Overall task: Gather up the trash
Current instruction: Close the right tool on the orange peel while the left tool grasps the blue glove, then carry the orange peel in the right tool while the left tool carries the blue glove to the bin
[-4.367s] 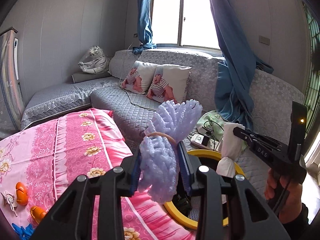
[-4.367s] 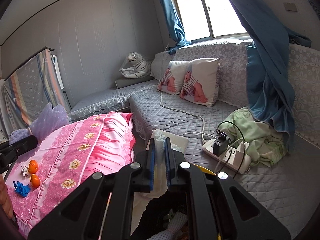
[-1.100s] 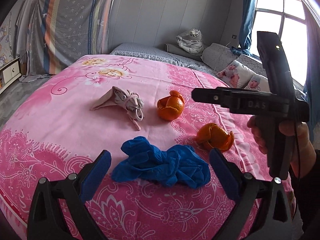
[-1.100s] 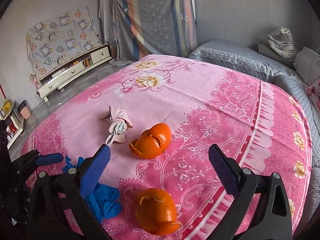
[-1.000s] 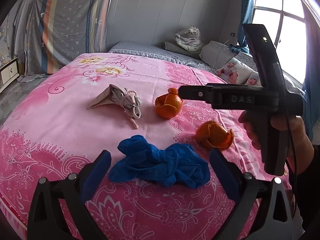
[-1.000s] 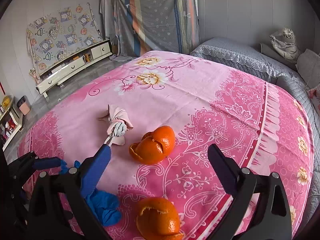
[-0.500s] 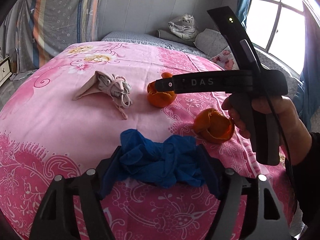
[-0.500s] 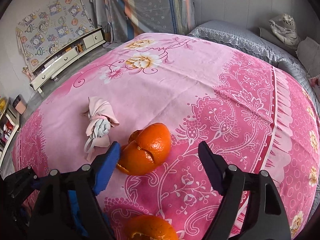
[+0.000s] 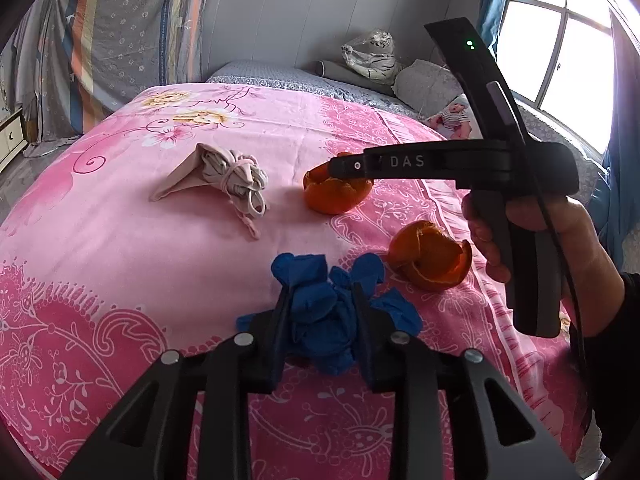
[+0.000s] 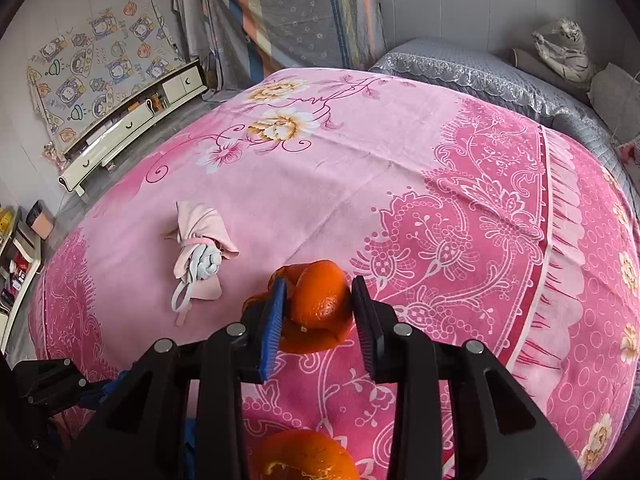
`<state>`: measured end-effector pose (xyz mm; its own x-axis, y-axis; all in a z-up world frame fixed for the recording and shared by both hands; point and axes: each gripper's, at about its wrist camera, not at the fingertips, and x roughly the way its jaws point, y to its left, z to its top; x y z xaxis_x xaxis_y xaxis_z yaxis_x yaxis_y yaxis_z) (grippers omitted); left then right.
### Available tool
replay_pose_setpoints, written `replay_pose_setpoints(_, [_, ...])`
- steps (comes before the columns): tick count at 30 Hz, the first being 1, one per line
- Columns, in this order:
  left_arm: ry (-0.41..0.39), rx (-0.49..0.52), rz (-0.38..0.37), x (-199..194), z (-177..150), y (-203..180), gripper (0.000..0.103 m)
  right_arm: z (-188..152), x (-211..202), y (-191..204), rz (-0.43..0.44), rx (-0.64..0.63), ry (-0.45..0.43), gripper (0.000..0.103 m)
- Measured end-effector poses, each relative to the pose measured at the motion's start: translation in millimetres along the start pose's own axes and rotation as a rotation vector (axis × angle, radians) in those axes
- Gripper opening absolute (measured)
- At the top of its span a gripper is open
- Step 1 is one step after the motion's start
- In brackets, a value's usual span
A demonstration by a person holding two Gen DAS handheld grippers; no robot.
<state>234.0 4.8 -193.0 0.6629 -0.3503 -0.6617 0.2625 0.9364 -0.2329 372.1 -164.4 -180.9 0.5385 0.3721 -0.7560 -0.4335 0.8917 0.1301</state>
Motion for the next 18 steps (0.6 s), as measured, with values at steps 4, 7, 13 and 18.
replay_pose_setpoints(4, [-0.007,-0.008,0.002,-6,0,1,0.019,0,-12,-4,-0.014,0.011,-0.017,0.027])
replay_pose_setpoints(7, [-0.018,-0.008,0.002,-12,0,1,0.018,0,-22,-7,-0.018,0.020,-0.035,0.026])
replay_pose_setpoints(13, [-0.043,-0.004,0.001,-27,1,-4,0.016,-1,-43,-11,-0.030,0.031,-0.079,0.025])
replay_pose_setpoints(18, [-0.069,0.007,0.003,-41,3,-11,0.016,-3,-62,-11,-0.061,0.029,-0.117,0.025])
